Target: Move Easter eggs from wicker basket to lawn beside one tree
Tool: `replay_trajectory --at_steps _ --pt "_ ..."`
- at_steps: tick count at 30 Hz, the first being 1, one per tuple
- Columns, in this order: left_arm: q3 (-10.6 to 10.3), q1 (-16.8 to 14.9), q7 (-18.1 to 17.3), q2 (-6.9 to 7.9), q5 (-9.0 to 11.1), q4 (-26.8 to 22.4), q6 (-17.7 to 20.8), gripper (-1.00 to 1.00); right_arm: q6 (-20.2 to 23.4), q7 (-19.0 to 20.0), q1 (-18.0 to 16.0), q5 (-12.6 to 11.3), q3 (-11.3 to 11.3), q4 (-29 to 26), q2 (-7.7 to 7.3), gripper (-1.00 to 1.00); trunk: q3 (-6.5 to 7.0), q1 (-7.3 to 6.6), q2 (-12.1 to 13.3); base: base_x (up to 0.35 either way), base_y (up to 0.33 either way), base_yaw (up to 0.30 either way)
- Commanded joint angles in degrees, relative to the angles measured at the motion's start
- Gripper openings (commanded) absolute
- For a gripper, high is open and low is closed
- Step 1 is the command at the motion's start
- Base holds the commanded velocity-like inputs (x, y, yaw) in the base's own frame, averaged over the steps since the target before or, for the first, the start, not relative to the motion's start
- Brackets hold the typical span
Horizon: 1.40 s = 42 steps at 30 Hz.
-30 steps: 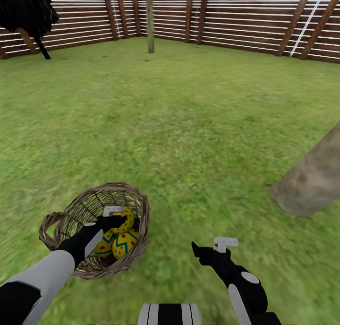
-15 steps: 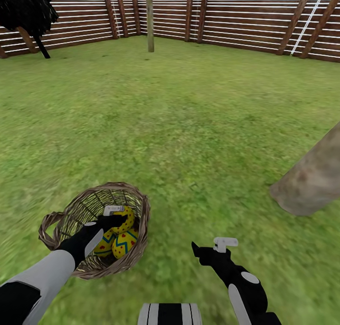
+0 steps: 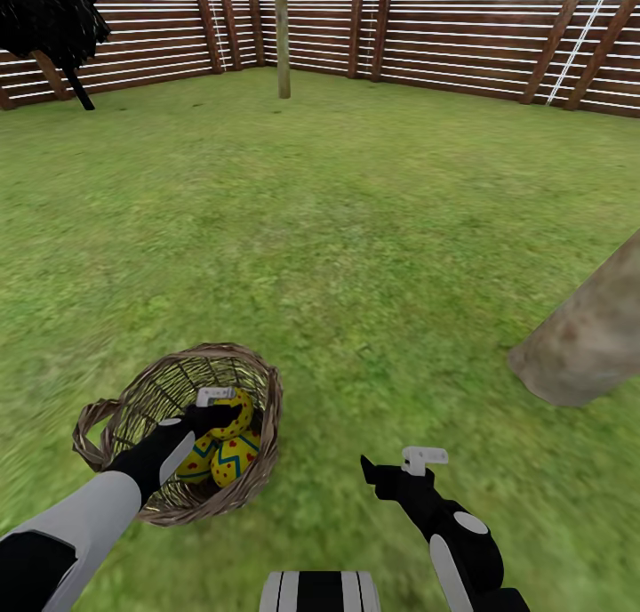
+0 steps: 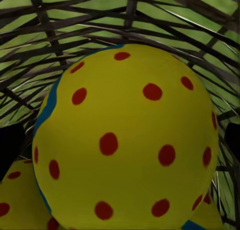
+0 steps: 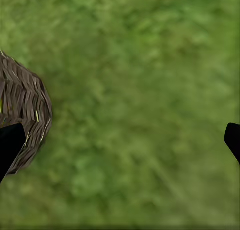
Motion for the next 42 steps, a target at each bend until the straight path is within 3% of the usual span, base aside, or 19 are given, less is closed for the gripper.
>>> replay_trajectory --at_steps 1,10,14,27,30,42 --pt "-0.24 0.0 -0.09 0.06 0.46 -0.1 0.29 1.0 0.25 -0.3 -0.02 -0.47 0.02 -0.07 0.01 1.0 -0.04 -0.01 -0.02 0.0 0.0 0.0" --pt "-0.24 0.07 -0.28 0.06 0.46 -0.06 0.32 1.0 0.25 -0.3 -0.02 -0.47 0.02 -0.07 0.0 1.0 -0.04 -0.01 -0.02 0.0 0.0 0.0" --pt "-0.24 0.08 -0.24 0.06 0.46 -0.02 0.3 1.0 0.25 -0.3 -0.02 -0.47 0.02 -0.07 0.0 1.0 -0.93 0.09 -0.07 0.0 0.0 0.0" --pt "-0.23 0.08 -0.12 0.06 0.46 -0.01 -0.45 1.0 0.25 -0.3 -0.02 -0.47 0.07 -0.07 0.0 1.0 -0.93 0.09 -0.07 0.0 0.0 0.0" --pt "-0.23 0.08 -0.09 0.06 0.46 -0.03 -0.54 1.0 0.25 -0.3 -0.02 -0.47 0.09 -0.07 0.0 1.0 -1.59 0.17 -0.11 0.0 0.0 0.0" --pt "-0.24 0.08 0.06 0.06 0.46 -0.09 -1.12 1.0 0.25 -0.3 -0.02 -0.47 0.1 -0.07 0.0 1.0 -1.59 0.17 -0.11 0.0 0.0 0.0"
